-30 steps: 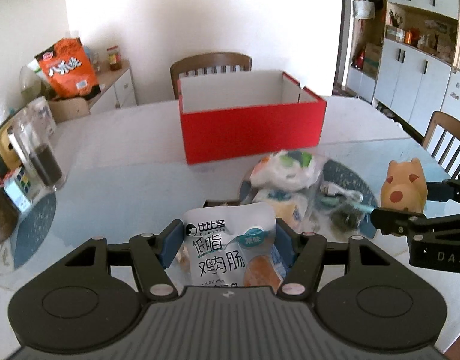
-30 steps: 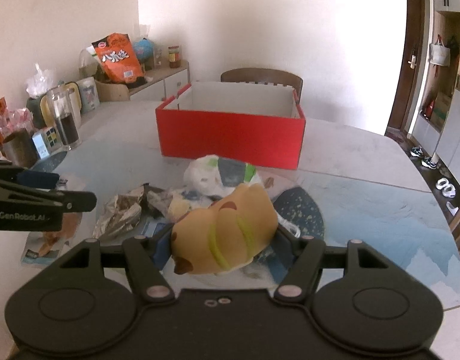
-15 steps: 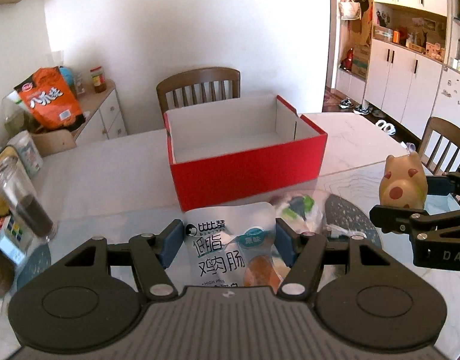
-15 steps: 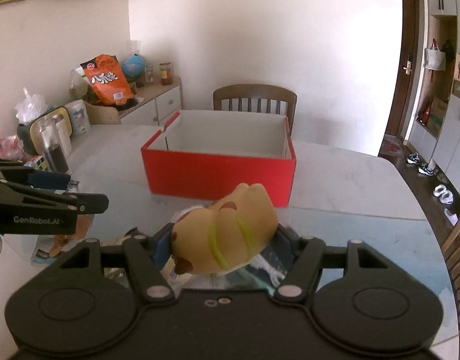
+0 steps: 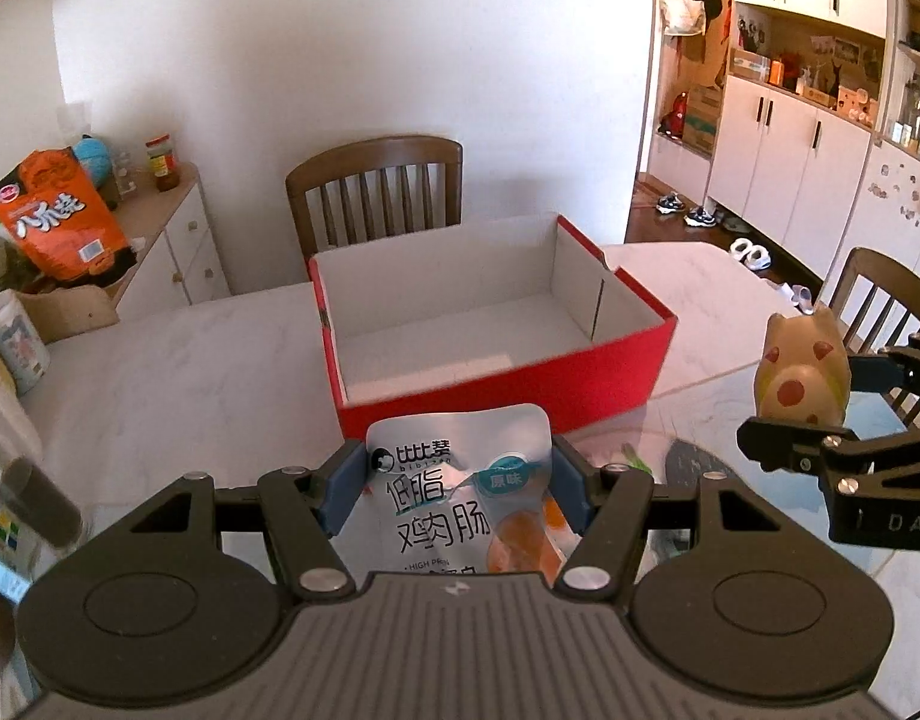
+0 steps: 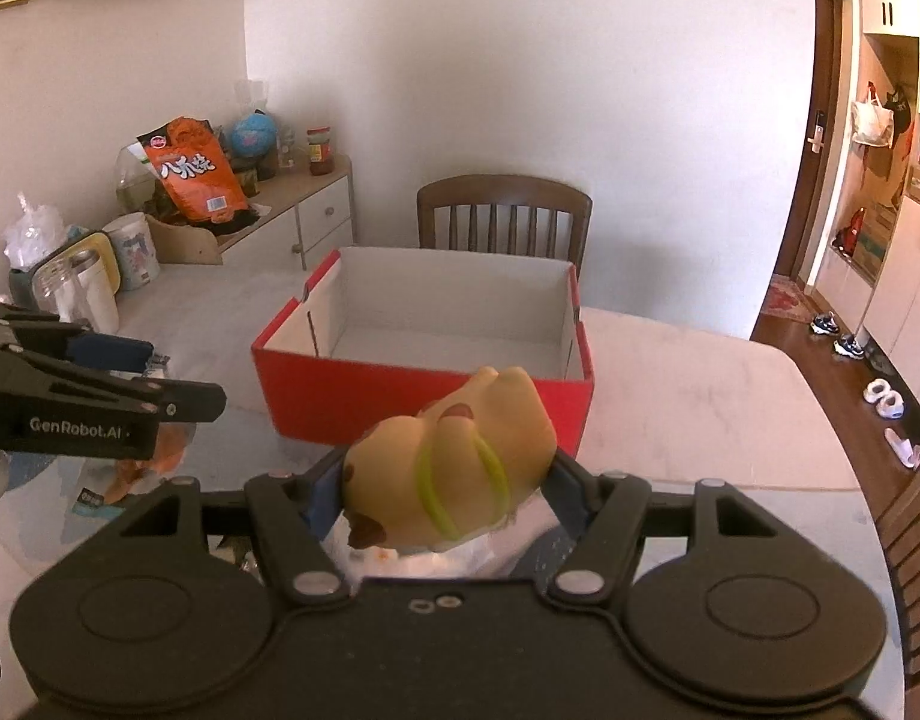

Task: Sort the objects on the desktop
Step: 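Carry the white pouch and yellow cat toy over the red box with both tools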

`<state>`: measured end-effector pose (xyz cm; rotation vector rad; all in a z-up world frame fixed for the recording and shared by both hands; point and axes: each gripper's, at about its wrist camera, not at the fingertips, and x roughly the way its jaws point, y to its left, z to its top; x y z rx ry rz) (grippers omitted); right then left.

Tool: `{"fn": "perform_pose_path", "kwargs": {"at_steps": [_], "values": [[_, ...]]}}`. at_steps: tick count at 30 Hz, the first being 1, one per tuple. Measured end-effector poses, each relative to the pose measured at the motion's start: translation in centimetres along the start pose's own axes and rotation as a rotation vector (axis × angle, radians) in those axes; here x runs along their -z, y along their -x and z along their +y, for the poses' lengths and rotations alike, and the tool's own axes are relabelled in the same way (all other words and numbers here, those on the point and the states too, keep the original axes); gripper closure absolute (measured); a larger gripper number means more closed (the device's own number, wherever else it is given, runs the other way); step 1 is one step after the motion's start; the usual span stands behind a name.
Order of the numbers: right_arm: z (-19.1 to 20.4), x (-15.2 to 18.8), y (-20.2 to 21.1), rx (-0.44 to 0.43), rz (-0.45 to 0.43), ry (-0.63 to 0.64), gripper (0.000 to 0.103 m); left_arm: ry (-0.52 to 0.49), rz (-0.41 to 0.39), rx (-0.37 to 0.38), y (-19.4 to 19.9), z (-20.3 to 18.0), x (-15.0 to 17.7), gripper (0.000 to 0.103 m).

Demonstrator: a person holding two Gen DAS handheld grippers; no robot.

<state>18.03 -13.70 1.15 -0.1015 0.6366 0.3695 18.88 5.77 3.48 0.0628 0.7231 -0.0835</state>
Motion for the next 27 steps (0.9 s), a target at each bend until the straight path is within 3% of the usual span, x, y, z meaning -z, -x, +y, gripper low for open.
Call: {"fn": "perform_pose_path", "kwargs": {"at_steps": [16,27], "values": [[-1.6,-6.0,-5.4,0.042,-0.023,0.006,0.036,-0.01,-0.031,0.002,-6.3,3.0,-7.6,0.039],[-2.3,-8.4,-9.6,0.041,-0.006,0.009,0.036,-0.047,-0.014,0.026,-11.4,3.5,-10.6,0.039]]}}
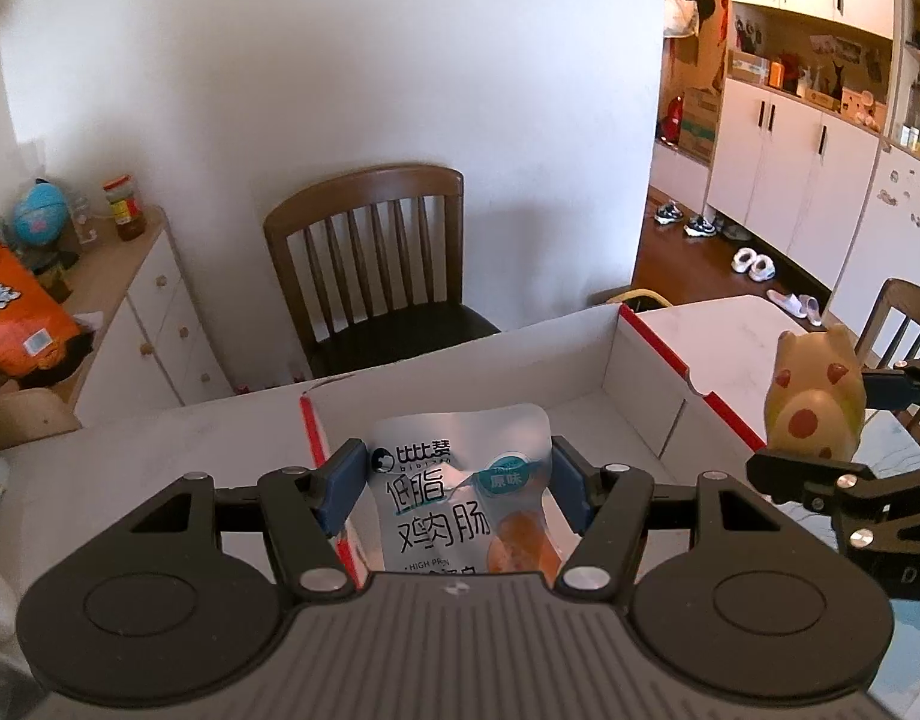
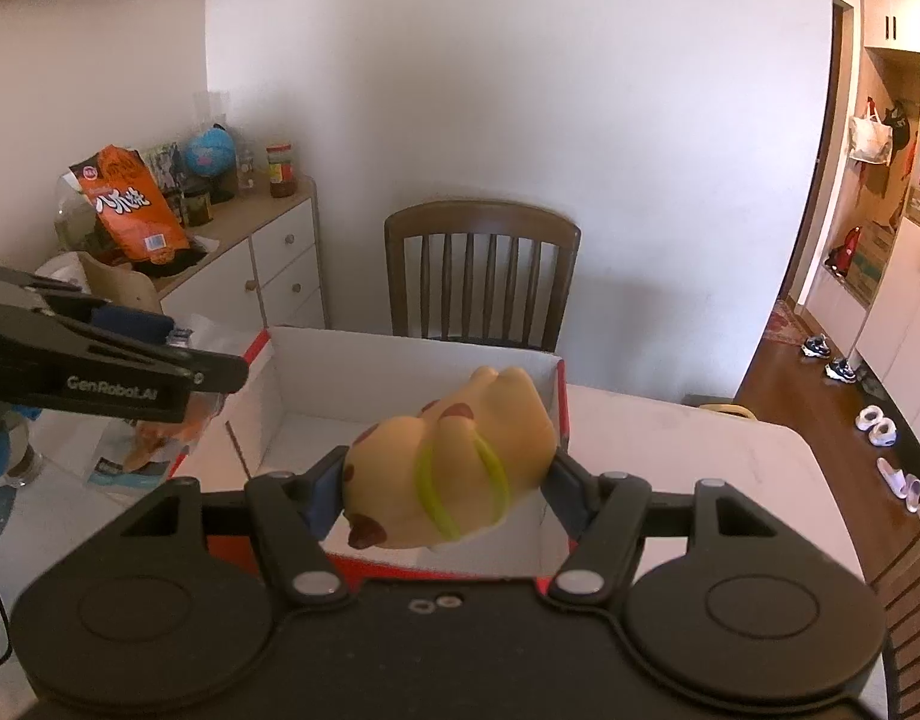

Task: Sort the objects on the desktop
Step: 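Carry the white pouch and yellow cat toy over the red box with both tools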

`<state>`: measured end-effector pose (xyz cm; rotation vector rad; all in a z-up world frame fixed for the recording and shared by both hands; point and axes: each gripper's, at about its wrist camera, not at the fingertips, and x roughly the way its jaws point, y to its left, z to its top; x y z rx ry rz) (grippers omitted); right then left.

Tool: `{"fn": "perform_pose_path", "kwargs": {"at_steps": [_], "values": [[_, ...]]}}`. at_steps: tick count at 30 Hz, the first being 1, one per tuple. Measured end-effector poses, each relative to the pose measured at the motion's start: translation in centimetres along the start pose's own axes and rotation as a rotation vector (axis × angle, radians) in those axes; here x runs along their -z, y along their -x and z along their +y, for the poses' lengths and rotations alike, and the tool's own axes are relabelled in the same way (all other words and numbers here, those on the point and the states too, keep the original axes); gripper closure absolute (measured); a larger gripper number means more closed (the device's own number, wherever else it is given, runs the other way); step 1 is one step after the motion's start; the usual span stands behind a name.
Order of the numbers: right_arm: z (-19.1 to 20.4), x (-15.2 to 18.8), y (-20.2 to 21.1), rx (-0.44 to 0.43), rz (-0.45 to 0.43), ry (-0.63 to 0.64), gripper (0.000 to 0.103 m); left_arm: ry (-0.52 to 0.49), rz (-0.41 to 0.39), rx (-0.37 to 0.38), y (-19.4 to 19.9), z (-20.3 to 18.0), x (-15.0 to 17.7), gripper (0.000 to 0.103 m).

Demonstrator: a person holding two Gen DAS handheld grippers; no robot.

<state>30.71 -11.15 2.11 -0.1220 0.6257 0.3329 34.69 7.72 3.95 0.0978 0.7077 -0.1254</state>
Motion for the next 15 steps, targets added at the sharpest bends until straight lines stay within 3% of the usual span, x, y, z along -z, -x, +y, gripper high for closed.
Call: {"fn": "perform_pose_path", "kwargs": {"at_steps": [15], "values": [[0.6,0.4,-7.6,0.041,0.114,0.059,0.036,-0.107,0.085,-0.018,-8.7,-0.6,-0.7,0.039]]}}
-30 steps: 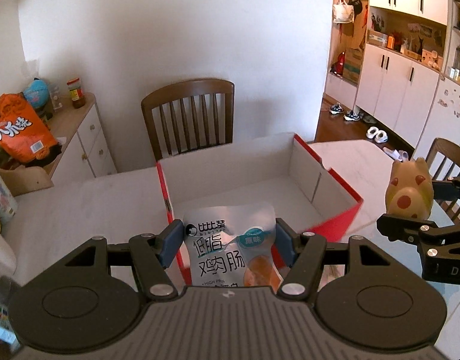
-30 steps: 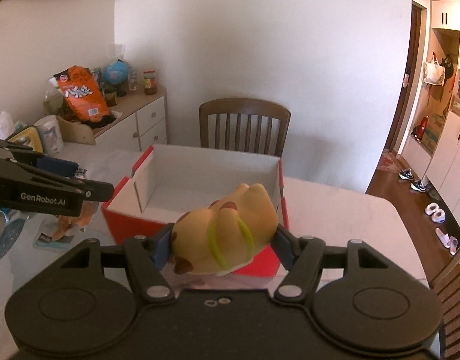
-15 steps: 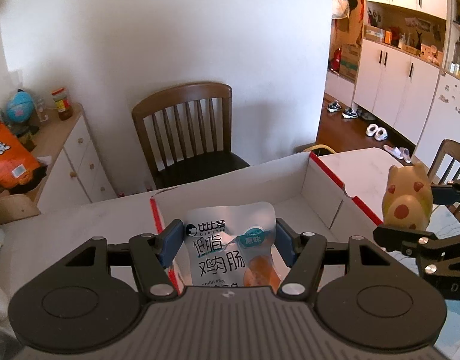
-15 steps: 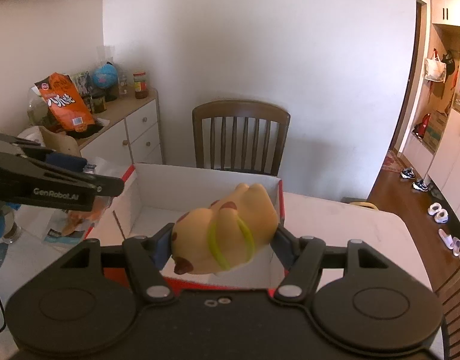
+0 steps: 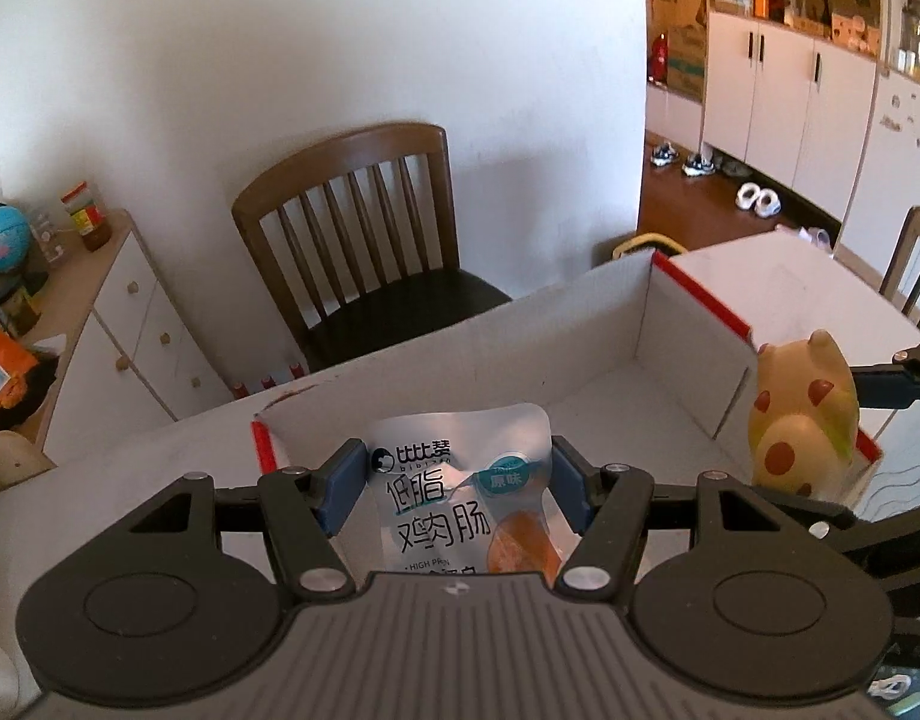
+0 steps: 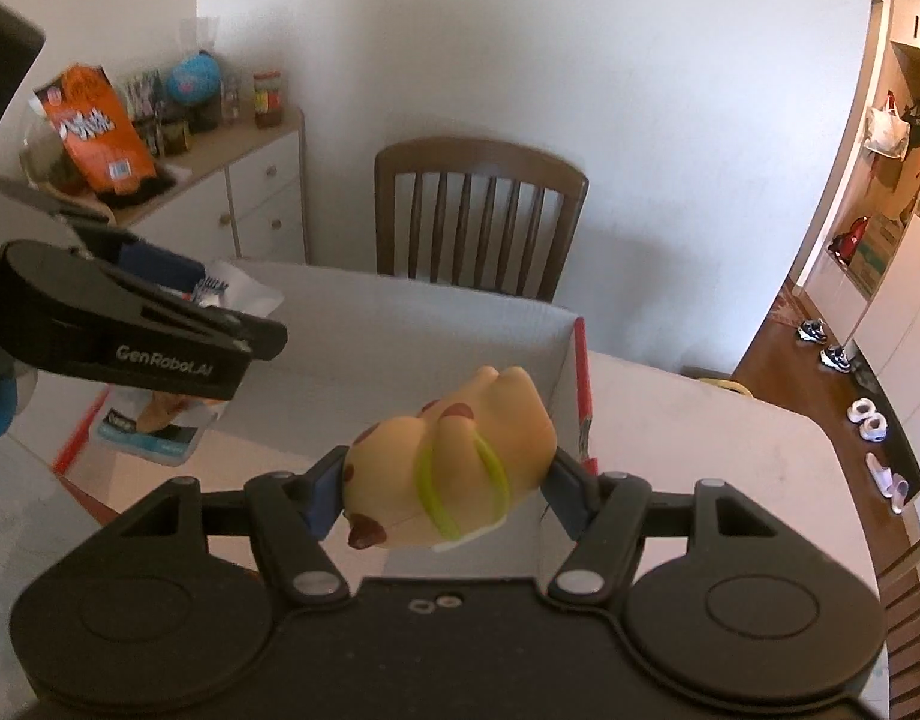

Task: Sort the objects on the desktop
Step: 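Carry the white pouch and yellow cat toy over the red box with both tools, then open the left tool to drop the pouch while right tool releases the cat toy into the box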

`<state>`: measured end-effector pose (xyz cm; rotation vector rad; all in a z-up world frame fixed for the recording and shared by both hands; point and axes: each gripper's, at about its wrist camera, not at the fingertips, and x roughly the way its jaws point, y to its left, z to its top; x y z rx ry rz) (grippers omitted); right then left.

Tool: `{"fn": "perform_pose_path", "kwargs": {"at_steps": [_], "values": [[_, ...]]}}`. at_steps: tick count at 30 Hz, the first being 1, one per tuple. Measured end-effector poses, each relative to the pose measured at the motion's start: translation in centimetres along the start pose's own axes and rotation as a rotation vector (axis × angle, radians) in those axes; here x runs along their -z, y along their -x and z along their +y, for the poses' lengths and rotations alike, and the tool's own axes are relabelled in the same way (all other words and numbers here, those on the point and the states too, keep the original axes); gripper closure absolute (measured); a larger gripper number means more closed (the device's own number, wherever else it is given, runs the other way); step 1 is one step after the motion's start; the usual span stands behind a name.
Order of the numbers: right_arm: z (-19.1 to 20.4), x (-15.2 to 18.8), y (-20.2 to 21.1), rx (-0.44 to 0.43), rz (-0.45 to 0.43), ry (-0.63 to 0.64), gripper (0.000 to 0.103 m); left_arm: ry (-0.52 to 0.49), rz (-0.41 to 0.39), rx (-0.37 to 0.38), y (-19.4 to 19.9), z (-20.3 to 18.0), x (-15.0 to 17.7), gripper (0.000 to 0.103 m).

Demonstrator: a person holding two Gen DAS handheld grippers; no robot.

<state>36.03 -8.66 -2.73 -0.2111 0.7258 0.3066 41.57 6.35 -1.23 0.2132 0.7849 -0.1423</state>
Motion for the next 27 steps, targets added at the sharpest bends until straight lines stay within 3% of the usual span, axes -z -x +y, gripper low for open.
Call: {"fn": "perform_pose_path", "kwargs": {"at_steps": [13,27], "values": [[0.8,0.5,-5.7,-0.006,0.161,0.031,0.036,-0.034,0.084,0.015,-5.2,-0.1,0.8,0.039],[1.9,1.8,-8.0,-0.01,0.25,0.073,0.036,-0.129,0.197,0.026,-7.9,-1.3,1.5,0.039]]}}
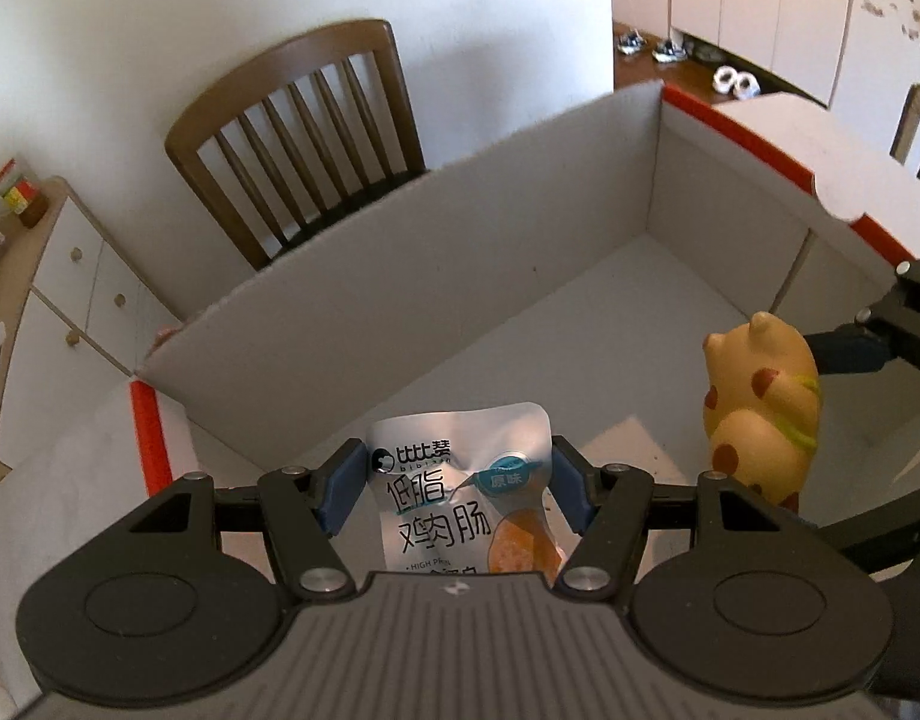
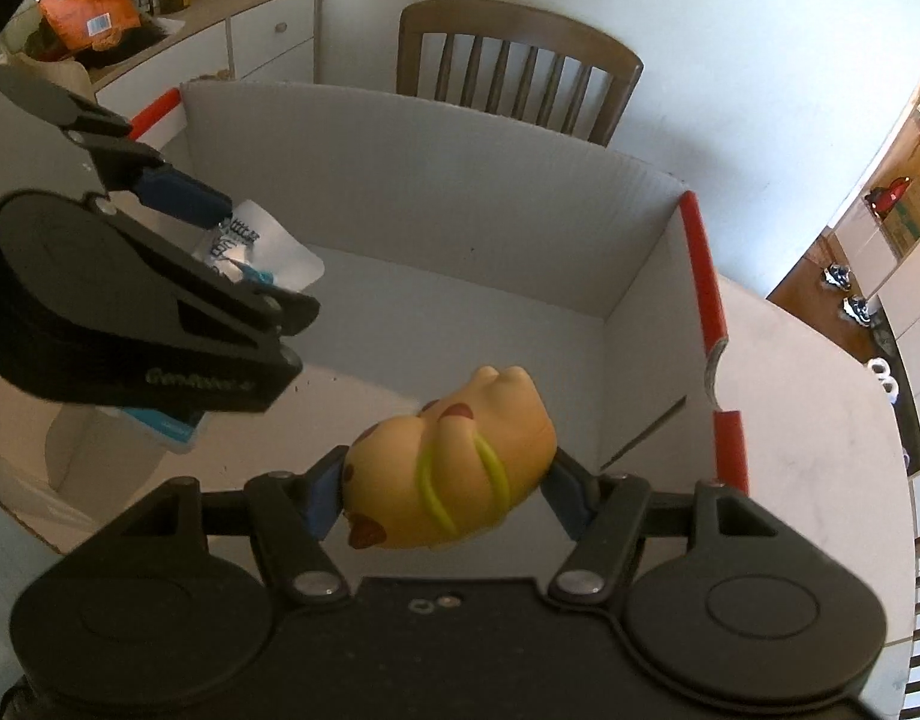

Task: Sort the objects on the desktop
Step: 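Open the left tool to drop the pouch while right tool releases the cat toy into the box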

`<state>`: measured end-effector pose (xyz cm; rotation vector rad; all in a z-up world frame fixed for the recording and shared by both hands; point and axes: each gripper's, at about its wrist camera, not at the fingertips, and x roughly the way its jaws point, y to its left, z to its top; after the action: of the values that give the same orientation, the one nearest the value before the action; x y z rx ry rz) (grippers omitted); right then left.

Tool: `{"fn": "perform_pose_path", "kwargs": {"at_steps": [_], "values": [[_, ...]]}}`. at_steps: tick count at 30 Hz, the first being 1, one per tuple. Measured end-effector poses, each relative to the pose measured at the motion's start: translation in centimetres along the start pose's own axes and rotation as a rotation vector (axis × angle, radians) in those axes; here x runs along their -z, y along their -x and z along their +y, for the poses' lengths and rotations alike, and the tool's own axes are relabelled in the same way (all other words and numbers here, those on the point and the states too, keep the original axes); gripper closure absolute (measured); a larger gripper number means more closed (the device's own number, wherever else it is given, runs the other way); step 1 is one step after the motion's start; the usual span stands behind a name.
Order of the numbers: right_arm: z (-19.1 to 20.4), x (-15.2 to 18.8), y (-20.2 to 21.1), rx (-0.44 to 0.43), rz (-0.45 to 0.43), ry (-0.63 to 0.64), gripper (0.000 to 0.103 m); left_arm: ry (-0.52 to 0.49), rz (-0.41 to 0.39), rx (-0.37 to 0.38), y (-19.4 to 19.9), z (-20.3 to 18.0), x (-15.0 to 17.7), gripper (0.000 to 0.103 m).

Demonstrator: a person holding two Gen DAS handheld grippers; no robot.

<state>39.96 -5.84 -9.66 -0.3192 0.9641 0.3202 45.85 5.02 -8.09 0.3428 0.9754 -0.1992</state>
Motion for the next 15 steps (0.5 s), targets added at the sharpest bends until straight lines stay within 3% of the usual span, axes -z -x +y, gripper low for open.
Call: {"fn": "perform_pose_path", "kwargs": {"at_steps": [5,15], "values": [[0.0,0.3,0.2,-0.004,0.014,0.004,0.036,-0.019,0.079,0.02,-1.1,-0.4,0.1,0.039],[-0.1,0.7,0.6,-0.002,0.056,0.005,0.033,-0.033,0.16,0.027,-2.2,-0.7,0.0,0.038]]}}
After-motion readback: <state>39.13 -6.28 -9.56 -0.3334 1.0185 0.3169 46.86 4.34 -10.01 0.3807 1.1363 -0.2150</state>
